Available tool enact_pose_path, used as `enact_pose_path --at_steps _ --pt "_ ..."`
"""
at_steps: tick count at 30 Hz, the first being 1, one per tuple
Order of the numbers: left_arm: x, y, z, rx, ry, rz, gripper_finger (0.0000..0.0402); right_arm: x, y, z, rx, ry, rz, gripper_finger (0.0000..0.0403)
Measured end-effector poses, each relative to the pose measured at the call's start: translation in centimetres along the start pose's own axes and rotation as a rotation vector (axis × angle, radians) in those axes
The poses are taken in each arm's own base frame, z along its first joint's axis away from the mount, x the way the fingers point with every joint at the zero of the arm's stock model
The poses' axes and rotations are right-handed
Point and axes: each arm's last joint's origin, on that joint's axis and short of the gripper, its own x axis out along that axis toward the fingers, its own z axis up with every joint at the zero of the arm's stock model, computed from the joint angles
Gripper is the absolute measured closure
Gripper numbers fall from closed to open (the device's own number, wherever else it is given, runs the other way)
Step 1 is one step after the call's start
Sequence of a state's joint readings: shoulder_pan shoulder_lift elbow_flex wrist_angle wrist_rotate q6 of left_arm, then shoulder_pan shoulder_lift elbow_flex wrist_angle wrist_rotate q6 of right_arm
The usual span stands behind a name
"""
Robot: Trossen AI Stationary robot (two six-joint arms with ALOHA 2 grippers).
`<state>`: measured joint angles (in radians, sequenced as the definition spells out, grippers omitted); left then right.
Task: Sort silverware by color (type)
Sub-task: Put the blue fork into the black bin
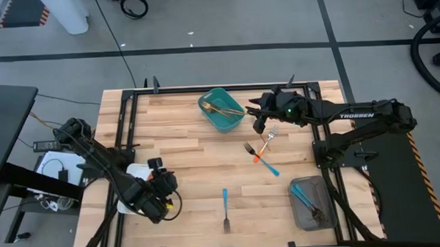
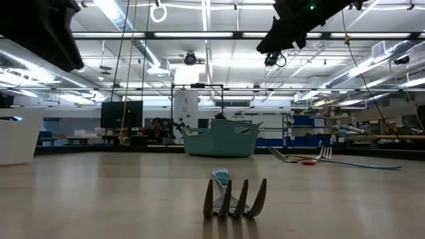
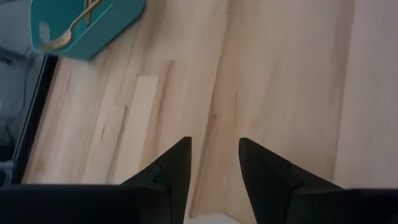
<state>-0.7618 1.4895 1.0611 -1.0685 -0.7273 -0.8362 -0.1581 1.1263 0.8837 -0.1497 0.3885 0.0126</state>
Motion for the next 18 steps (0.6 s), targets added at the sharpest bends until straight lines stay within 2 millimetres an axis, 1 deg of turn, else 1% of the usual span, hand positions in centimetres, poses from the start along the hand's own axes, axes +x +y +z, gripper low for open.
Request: enact_pose_path --at_steps 8,18 --pt "1.1 0.2 1.6 0.115 -0.044 -0.028 0.0260 -0.3 0.4 -1.3 0.027 0.130 0.011 0.0270" --pt "2.4 1.1 3.1 0.217 -0.056 -0.023 0.0260 -0.9 1.2 -2.8 0.079 0.265 0.021 0.0270"
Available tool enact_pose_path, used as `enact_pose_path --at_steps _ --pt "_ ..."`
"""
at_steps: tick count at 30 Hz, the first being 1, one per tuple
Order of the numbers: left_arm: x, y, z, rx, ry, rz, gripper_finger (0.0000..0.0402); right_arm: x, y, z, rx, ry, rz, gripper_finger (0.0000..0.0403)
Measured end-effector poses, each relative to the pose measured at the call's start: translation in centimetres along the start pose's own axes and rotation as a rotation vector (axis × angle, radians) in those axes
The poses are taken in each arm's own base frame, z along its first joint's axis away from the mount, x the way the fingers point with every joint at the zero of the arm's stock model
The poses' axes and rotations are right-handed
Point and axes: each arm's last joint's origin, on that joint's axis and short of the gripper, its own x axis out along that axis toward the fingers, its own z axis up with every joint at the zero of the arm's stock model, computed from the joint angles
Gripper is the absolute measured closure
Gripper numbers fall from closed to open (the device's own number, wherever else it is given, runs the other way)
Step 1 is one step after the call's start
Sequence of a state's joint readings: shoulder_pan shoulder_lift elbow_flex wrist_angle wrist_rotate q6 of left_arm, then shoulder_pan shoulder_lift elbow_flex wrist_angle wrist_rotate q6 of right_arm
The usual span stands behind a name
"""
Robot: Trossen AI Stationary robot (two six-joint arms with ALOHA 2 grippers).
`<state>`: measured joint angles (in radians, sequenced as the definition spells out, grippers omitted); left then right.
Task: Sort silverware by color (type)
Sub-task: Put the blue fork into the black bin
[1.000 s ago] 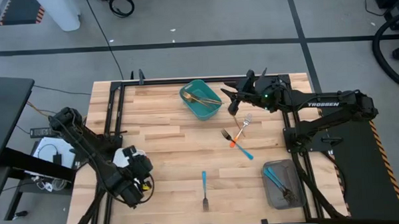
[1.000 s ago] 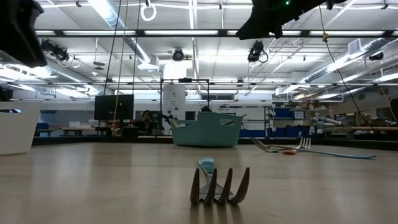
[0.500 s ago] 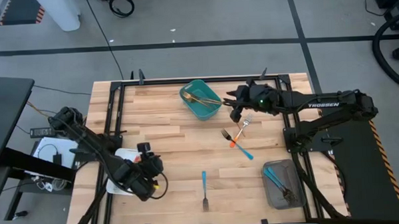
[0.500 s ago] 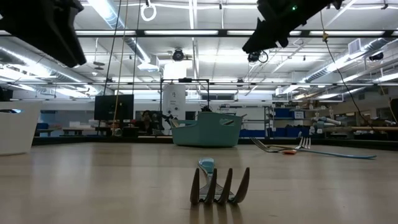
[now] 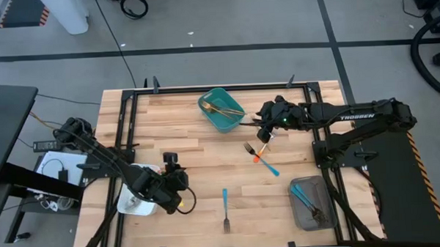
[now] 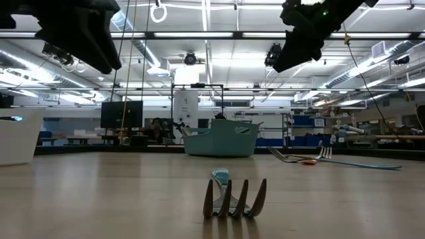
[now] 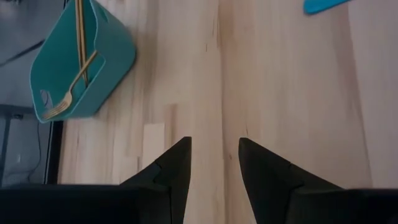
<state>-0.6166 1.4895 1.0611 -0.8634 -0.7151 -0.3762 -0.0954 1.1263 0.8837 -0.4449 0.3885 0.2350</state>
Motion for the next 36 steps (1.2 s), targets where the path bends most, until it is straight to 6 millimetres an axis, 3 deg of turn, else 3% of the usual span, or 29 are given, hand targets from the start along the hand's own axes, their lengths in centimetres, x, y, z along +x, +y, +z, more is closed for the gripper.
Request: enact_pose_path --at_steps 10,28,36 --pt "1.5 1.2 1.6 0.112 -0.046 -0.075 0.0260 -0.6 1.2 -1.1 0.031 0.075 0.030 0.0270" --pt "3.6 3.3 4.9 0.329 -0.326 -0.461 0.0260 -2.2 4.2 -2.1 -0.062 0.069 0.144 0.0270" --pt "5.8 3.1 5.6 0.406 -0.383 -0.504 0.0260 -2.5 4.7 -2.4 -0.093 0.073 0.158 0.0270"
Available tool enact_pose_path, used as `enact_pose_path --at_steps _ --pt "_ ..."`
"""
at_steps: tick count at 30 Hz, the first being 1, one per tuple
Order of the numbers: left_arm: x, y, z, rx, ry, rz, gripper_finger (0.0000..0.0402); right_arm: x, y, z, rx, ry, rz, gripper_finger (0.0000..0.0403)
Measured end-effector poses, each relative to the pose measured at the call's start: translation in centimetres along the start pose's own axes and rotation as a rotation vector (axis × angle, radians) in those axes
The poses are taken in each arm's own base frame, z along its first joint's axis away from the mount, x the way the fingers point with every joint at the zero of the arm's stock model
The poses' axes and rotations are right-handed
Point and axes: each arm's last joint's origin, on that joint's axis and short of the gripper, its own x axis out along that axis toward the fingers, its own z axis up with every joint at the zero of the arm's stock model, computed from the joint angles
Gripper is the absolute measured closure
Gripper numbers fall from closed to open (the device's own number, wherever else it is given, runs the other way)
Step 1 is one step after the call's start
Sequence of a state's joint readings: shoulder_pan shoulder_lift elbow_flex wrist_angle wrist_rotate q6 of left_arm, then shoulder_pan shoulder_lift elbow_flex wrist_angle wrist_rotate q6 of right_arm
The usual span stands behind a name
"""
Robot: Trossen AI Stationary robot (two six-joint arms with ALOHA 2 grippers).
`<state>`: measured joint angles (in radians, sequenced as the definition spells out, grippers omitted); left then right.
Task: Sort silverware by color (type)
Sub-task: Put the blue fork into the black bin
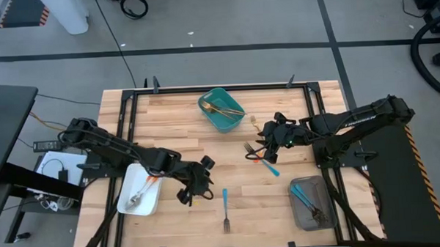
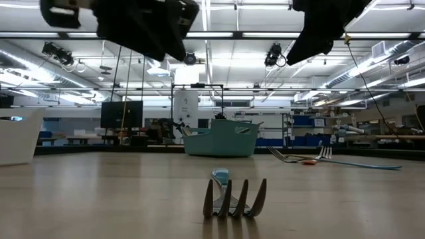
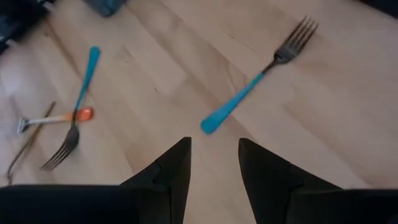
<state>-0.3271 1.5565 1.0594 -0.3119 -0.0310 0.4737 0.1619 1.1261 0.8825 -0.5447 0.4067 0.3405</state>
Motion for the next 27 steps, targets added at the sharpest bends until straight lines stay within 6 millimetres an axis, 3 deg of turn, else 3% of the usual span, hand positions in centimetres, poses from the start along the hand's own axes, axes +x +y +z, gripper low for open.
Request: enact_pose_path --at_steps 10,21,27 --pt "4.0 0.8 -0.8 0.121 -0.030 -0.004 0.0260 0.0 -0.2 -0.4 0.023 0.029 -0.052 0.0270" --pt "4.3 2.3 -1.3 0.132 -0.085 -0.031 0.0260 0.6 0.0 -0.9 0.121 0.002 -0.025 0.0270" --pt "4.4 1.1 -1.2 0.118 -0.022 -0.032 0.0260 2.7 2.4 -1.9 0.069 0.027 0.063 0.0270"
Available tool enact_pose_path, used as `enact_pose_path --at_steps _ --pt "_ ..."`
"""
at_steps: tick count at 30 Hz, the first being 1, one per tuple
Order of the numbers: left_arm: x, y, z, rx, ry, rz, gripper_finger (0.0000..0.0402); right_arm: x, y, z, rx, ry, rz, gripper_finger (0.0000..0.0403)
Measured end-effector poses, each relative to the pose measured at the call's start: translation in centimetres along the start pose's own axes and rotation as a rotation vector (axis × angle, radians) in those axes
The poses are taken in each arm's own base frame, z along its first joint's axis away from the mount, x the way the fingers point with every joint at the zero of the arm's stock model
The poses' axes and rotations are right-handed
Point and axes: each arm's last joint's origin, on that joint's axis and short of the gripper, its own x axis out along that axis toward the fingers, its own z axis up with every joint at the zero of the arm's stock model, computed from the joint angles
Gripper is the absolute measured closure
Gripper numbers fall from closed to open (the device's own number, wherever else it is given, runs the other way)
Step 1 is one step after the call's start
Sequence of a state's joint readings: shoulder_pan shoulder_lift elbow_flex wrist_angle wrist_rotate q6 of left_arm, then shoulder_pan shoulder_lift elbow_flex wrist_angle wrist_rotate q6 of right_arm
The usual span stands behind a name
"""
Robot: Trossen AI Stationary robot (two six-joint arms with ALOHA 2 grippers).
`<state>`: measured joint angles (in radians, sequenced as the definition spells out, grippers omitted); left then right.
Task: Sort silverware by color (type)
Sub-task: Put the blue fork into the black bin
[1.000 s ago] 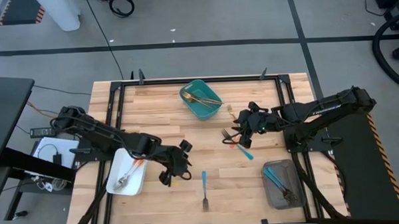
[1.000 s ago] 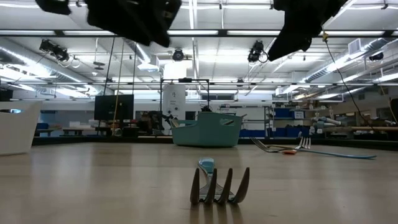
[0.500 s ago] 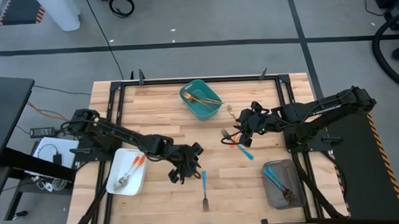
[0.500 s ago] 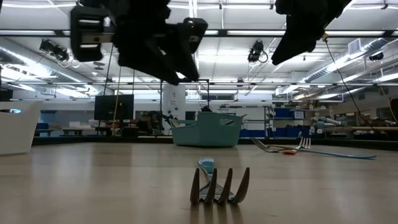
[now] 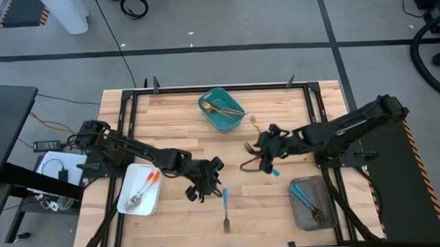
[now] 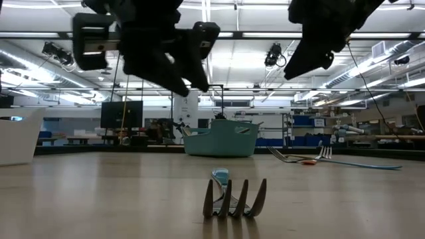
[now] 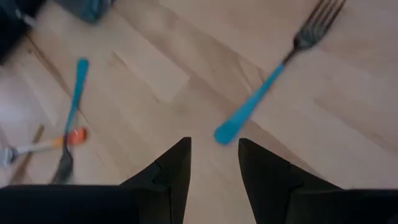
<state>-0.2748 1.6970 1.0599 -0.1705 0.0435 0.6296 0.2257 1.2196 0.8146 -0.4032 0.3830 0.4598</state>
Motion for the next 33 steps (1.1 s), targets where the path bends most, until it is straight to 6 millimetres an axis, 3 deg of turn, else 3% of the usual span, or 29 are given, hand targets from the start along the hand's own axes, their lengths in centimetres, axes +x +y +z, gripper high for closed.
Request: enact_pose_path --at_steps 7,12,22,33 --pt "0.0 -2.6 0.7 0.001 0.123 0.016 0.0260 3.4 2.8 -1.0 -0.104 0.026 0.096 0.0270" --pt "0.0 -3.8 0.5 -0.018 0.187 0.019 0.0260 4.7 3.4 -1.6 -0.086 0.065 0.067 0.0270" --pt "0.3 -4.8 -1.1 -0.067 0.249 0.027 0.0260 7.6 1.6 -4.1 0.033 0.332 -0.121 0.0270" --pt "0.0 -5.7 -3.4 -0.098 0.306 0.050 0.0260 8.5 0.1 -5.6 0.061 0.493 -0.204 0.0275"
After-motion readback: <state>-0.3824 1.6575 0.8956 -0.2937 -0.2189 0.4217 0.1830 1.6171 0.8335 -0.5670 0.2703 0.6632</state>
